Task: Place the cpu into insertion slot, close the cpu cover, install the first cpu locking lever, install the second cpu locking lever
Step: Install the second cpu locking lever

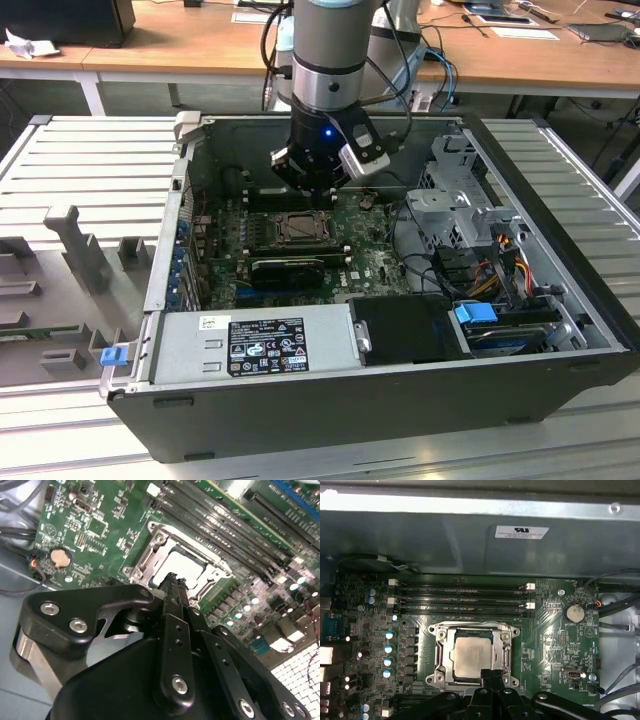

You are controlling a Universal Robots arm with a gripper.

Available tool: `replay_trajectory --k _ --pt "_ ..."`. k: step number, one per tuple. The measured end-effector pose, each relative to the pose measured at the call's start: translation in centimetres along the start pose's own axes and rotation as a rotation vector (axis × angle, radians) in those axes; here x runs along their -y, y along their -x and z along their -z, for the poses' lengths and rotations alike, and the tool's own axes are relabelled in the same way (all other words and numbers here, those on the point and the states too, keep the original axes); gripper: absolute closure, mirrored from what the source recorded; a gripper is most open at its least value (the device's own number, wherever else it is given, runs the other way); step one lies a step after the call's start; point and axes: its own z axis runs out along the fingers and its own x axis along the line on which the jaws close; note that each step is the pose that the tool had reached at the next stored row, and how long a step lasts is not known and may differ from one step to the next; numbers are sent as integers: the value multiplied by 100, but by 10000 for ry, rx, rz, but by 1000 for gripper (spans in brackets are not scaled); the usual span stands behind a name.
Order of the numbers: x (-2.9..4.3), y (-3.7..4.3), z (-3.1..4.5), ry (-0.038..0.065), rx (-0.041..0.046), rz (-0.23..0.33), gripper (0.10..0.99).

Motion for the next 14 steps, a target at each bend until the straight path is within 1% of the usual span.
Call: replay_trajectory --k 1,2,3,5,7,9,12,13,14 --pt "31 -1 -19 1 -50 -5 980" --pt "53 -2 -30 7 -57 -5 980" --pt "81 -3 -39 11 -62 -5 980" --pt "166 -5 -52 17 -66 -5 980" --pt "193 -6 -51 17 -66 -5 980" --pt "235 -7 -48 18 -65 -5 980" --pt "334 -18 -51 27 -65 -4 980" --pt "360 -47 -53 41 -65 -7 980" --pt "381 -118 -55 46 -65 -4 980"
